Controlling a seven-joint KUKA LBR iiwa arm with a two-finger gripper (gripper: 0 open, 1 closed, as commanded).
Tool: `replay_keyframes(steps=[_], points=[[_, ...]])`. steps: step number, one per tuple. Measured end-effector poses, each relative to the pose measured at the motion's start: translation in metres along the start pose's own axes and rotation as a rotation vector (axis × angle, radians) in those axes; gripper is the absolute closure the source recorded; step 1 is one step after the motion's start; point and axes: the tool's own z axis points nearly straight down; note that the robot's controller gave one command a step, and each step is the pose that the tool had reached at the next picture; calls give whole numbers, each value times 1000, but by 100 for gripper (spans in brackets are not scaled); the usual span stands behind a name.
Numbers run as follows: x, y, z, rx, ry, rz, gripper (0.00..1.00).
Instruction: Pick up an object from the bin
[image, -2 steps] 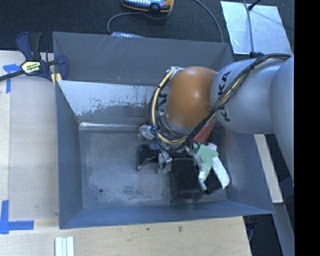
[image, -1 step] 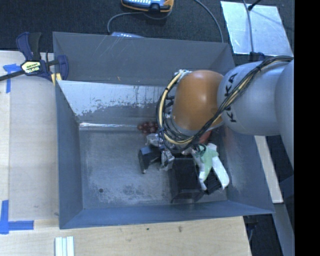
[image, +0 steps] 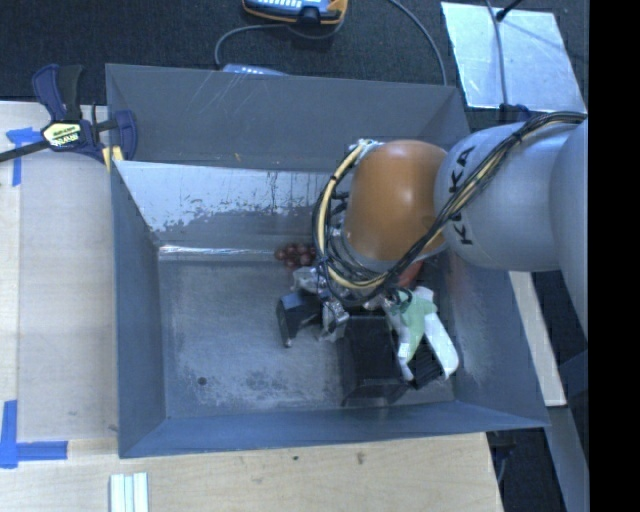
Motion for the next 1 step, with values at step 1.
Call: replay_keyframes(steps=[1], points=[[24,-23,0,-11,3,-361,100]])
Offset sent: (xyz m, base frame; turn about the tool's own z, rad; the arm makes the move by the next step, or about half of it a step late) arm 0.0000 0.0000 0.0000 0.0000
